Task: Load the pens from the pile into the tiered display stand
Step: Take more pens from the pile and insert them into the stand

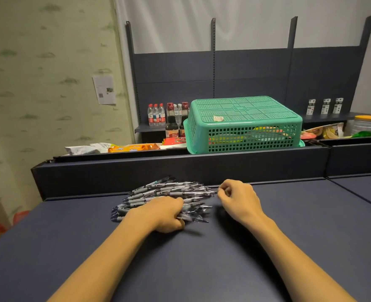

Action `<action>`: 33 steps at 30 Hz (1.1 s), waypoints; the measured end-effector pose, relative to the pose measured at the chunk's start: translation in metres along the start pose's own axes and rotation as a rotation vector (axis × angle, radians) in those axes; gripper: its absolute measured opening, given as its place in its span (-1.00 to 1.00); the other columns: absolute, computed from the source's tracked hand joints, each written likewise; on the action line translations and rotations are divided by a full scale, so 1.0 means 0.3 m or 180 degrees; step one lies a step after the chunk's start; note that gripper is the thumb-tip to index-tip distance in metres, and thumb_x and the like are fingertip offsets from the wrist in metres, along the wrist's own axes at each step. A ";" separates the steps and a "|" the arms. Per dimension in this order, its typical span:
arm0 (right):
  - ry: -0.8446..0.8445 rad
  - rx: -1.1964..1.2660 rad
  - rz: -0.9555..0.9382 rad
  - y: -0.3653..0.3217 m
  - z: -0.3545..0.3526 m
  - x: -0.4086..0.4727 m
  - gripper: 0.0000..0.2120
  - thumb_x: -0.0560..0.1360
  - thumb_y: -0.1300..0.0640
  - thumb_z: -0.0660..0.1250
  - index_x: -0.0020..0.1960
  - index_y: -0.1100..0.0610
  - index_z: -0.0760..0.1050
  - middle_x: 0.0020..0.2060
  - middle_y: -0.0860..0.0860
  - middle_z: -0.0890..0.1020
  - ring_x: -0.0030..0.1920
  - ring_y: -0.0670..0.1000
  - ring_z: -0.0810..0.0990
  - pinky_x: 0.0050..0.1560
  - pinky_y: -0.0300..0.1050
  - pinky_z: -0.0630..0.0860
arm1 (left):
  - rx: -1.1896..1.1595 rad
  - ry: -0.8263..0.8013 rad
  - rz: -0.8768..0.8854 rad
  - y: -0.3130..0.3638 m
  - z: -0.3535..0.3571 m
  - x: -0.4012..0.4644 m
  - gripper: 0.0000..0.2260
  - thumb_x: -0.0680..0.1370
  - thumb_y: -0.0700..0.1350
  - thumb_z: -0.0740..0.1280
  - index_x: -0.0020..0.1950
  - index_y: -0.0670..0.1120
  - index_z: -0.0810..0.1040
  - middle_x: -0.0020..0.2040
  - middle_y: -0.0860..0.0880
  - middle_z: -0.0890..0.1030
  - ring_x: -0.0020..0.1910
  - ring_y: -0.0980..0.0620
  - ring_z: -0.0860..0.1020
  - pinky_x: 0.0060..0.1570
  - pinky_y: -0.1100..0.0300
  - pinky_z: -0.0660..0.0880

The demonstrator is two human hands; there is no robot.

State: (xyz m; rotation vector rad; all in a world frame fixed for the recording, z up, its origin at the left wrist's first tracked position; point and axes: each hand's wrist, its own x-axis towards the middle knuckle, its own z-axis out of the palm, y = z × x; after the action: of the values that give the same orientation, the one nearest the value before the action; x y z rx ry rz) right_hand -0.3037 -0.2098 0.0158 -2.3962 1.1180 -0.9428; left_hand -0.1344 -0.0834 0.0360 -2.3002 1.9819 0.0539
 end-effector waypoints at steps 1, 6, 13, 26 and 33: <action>0.0009 0.0002 -0.0023 0.001 0.001 0.002 -0.88 0.53 0.08 0.25 -0.08 0.02 0.56 -0.26 -0.09 0.59 -0.18 0.03 0.55 -0.24 -0.17 0.38 | 0.0104 0.0067 0.0023 0.006 0.003 0.002 -0.79 0.54 0.03 0.23 -0.07 -0.06 0.27 -0.04 -0.08 0.47 -0.06 -0.09 0.44 -0.12 0.08 0.34; 0.0158 0.0223 0.0042 0.023 -0.007 0.018 -0.89 0.50 0.09 0.28 -0.15 -0.01 0.57 -0.28 -0.09 0.60 -0.17 0.04 0.59 -0.18 -0.12 0.50 | 0.0384 0.0797 0.0089 0.057 0.025 -0.016 -0.73 0.58 0.01 0.24 0.14 -0.12 0.29 0.17 -0.14 0.45 0.12 -0.17 0.44 -0.08 0.07 0.29; 0.0209 -0.0084 0.0176 0.064 -0.088 0.013 -0.90 0.51 0.09 0.28 -0.16 -0.02 0.54 -0.34 -0.06 0.59 -0.21 0.06 0.60 -0.21 -0.12 0.50 | 0.0925 0.1876 0.0333 0.101 0.016 -0.021 -0.77 0.44 -0.03 0.38 -0.01 -0.10 0.42 -0.12 -0.08 0.58 -0.19 -0.13 0.61 -0.39 0.13 0.26; 0.0485 -0.0565 0.0402 0.127 -0.209 -0.146 -0.89 0.49 0.10 0.30 -0.10 0.07 0.59 -0.28 -0.03 0.62 -0.17 0.11 0.59 -0.18 -0.06 0.53 | 0.0734 0.2868 0.1116 0.135 0.066 0.019 -0.81 0.40 -0.15 0.10 -0.30 -0.06 0.49 -0.48 0.00 0.49 -0.61 -0.03 0.46 -0.64 0.27 0.19; 0.0637 -0.0833 0.0619 0.261 -0.384 -0.240 -0.89 0.49 0.08 0.29 -0.09 0.04 0.59 -0.27 -0.06 0.60 -0.16 0.11 0.59 -0.18 -0.09 0.50 | 0.0636 0.2818 0.1160 0.292 0.005 0.074 -0.92 0.34 -0.18 0.19 -0.31 -0.05 0.45 -0.49 -0.02 0.48 -0.60 -0.08 0.46 -0.62 0.24 0.13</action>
State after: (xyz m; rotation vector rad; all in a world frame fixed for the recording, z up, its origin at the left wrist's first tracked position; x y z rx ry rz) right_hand -0.4601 -0.2062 0.0263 -2.3710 1.6066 -1.0426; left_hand -0.2175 -0.1178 0.0276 -1.9533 2.5697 -1.2620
